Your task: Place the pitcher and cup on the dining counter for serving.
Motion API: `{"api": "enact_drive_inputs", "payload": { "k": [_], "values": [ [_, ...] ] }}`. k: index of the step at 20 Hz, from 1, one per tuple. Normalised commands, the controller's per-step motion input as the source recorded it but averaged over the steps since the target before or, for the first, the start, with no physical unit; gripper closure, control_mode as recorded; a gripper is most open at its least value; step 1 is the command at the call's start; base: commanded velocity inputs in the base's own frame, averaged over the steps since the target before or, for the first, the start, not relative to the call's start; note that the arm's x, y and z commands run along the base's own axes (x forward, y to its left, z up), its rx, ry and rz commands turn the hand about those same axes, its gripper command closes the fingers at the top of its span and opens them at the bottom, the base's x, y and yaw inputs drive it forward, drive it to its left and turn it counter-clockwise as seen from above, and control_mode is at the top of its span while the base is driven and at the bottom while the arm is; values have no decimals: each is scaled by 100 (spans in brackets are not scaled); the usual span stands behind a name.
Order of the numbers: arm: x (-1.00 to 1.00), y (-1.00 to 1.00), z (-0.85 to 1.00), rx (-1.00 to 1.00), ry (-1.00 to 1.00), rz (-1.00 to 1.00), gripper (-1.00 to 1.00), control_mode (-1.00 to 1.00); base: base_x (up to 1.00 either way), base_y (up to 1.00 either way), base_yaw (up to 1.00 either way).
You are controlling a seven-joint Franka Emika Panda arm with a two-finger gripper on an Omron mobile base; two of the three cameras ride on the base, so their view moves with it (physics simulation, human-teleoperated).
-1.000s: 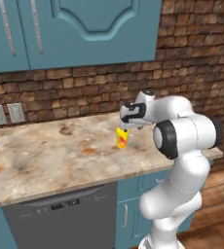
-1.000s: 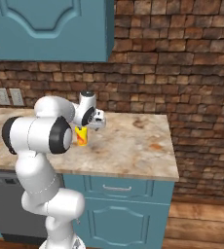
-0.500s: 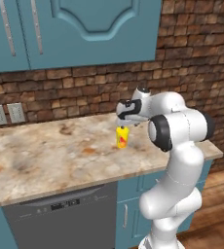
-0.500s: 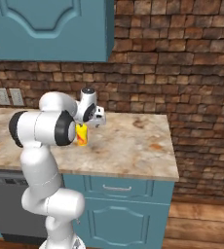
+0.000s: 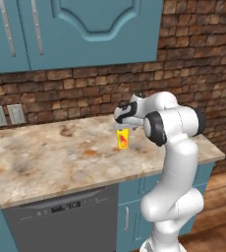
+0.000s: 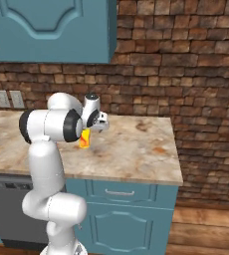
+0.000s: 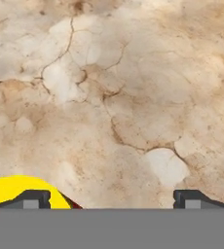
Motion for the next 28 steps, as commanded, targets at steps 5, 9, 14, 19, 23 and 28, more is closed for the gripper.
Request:
{"api": "enact_drive_inputs", "payload": {
  "k": [5,9,14,19,23,28],
  "values": [
    [1,0,-30,0,0,0,-100,-100,0,0,0],
    [-31,0,-19,0,0,0,100,-100,0,0,0],
    [-47,-5,-1,0,-5,0,100,-100,0,0,0],
    [-14,0,0,0,-3,0,100,-100,0,0,0],
    [-23,0,9,0,0,0,100,-100,0,0,0],
    [-91,-12,82,0,-19,0,100,-100,0,0,0]
  ]
}}
